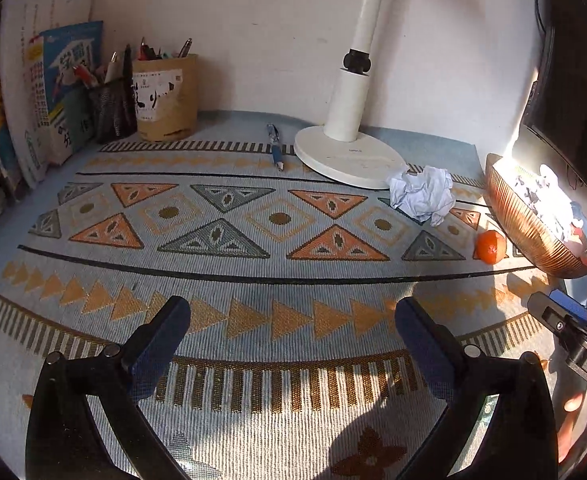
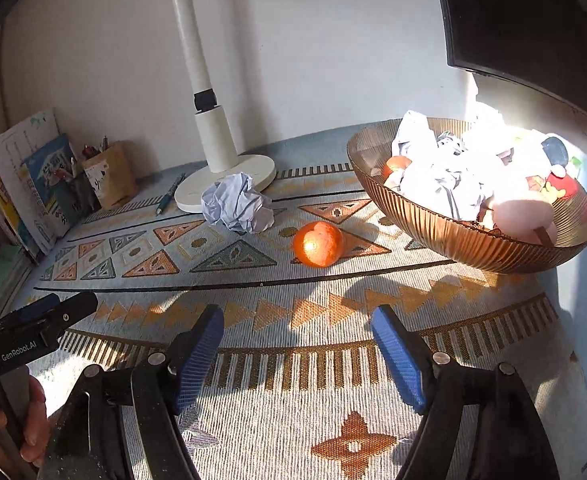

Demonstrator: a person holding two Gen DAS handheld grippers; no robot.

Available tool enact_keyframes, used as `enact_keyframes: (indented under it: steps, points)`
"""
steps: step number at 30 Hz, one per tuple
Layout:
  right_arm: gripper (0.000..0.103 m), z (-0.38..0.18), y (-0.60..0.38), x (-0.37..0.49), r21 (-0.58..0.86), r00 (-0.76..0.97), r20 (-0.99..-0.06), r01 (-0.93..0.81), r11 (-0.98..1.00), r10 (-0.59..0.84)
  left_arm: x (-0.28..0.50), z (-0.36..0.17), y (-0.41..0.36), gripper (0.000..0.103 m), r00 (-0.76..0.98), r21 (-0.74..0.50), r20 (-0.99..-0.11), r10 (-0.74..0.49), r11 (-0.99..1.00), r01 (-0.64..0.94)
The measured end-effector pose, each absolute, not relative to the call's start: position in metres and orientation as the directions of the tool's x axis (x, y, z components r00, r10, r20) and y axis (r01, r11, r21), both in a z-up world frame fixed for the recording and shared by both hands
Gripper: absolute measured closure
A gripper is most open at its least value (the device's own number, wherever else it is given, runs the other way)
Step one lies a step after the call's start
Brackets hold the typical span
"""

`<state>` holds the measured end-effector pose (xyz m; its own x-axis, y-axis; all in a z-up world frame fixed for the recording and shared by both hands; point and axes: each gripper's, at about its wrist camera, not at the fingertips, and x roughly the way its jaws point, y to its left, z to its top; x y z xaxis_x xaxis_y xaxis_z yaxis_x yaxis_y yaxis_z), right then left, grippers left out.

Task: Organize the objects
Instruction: 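Move both open tools toward the last tangerine and paper ball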

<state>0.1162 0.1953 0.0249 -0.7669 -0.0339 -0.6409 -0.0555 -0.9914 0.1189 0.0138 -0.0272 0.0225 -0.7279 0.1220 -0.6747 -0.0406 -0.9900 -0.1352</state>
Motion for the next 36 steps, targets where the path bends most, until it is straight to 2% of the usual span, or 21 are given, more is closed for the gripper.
enact_keyframes:
  steps: [2, 5, 10, 16, 20, 24, 26, 30, 33, 36]
  points:
    - [0.019, 0.024, 0.190, 0.116, 0.091, -0.764, -0.645, -0.043, -0.995, -0.026, 0.013, 0.022, -0.028, 0.001, -0.726, -0.133, -0.677, 0.118, -0.990, -0.037]
    - [0.014, 0.024, 0.190, 0.116, 0.087, -0.763, -0.646, -0.046, -0.995, -0.021, 0.013, 0.022, -0.028, 0.001, -0.724, -0.134, -0.679, 0.117, -0.990, -0.035]
    - [0.014, 0.022, 0.195, 0.113, 0.114, -0.753, -0.657, -0.061, -0.992, -0.029, 0.013, 0.022, -0.030, 0.001, -0.721, -0.144, -0.683, 0.121, -0.989, -0.030]
    - [0.014, 0.022, 0.187, 0.112, 0.074, -0.752, -0.659, -0.041, -0.996, -0.018, 0.012, 0.022, -0.031, 0.001, -0.720, -0.142, -0.685, 0.115, -0.990, -0.023]
    - [0.014, 0.019, 0.191, 0.103, 0.097, -0.720, -0.692, -0.035, -0.995, -0.042, 0.012, 0.023, -0.032, 0.001, -0.721, -0.161, -0.679, 0.136, -0.986, -0.035]
    - [0.014, 0.026, 0.210, 0.092, 0.232, -0.690, -0.712, -0.053, -0.971, -0.132, 0.004, 0.031, -0.027, 0.001, -0.693, -0.170, -0.689, 0.212, -0.977, -0.130]
    - [0.014, 0.031, 0.212, 0.078, 0.250, -0.654, -0.742, -0.064, -0.966, -0.148, -0.001, 0.047, -0.021, 0.001, -0.703, -0.166, -0.665, 0.255, -0.967, -0.193]
    - [0.014, 0.029, 0.209, 0.044, 0.250, -0.595, -0.786, -0.054, -0.967, -0.169, -0.035, 0.072, -0.006, 0.001, -0.656, -0.209, -0.644, 0.393, -0.916, -0.343]
    - [0.014, 0.014, 0.203, 0.024, 0.186, -0.574, -0.811, -0.065, -0.981, -0.116, -0.072, 0.070, 0.010, 0.001, -0.623, -0.216, -0.665, 0.413, -0.904, -0.369]
    - [0.023, 0.007, 0.206, 0.016, 0.154, -0.605, -0.794, -0.095, -0.983, -0.066, -0.100, 0.060, 0.030, 0.001, -0.562, -0.256, -0.682, 0.468, -0.872, -0.417]
